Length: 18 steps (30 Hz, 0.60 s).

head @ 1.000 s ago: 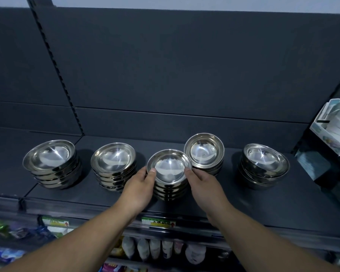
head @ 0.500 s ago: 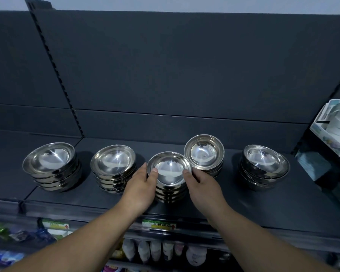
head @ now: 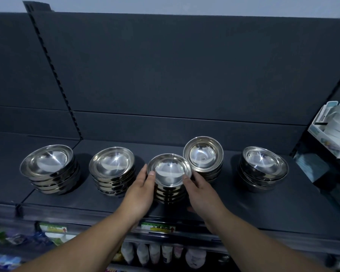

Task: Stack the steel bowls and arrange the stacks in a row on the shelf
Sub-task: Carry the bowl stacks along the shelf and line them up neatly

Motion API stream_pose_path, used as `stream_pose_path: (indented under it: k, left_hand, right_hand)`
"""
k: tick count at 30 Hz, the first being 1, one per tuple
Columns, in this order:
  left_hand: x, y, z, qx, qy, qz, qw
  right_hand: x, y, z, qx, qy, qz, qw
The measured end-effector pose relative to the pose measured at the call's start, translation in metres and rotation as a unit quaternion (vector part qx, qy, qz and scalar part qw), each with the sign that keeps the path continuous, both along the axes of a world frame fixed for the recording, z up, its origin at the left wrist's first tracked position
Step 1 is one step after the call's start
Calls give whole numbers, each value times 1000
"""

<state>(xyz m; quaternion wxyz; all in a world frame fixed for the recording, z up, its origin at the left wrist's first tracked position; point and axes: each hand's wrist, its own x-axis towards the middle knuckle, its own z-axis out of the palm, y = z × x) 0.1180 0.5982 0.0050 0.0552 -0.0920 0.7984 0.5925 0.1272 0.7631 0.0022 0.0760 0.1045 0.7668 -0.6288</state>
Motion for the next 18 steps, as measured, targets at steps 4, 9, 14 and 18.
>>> stream_pose_path:
  k: [4,9,14,18]
  left_hand:
    - [-3,-1,-3,5,-4,-6,1000]
    - [-5,-2,-2,3,1,-8,1000]
    - [-6,-3,-2,10,1,-15,1000]
    - [-5,-4,1,-32,9,-15,999]
  right_hand:
    - [-4,-1,-1,-5,-2,-1,1000]
    - [-6,-3,-4,-10,-5,-6,1000]
    - [-6,-3,-5,-10,-1,-13,1000]
    - [-2,-2,-3,3,3,-25,1000]
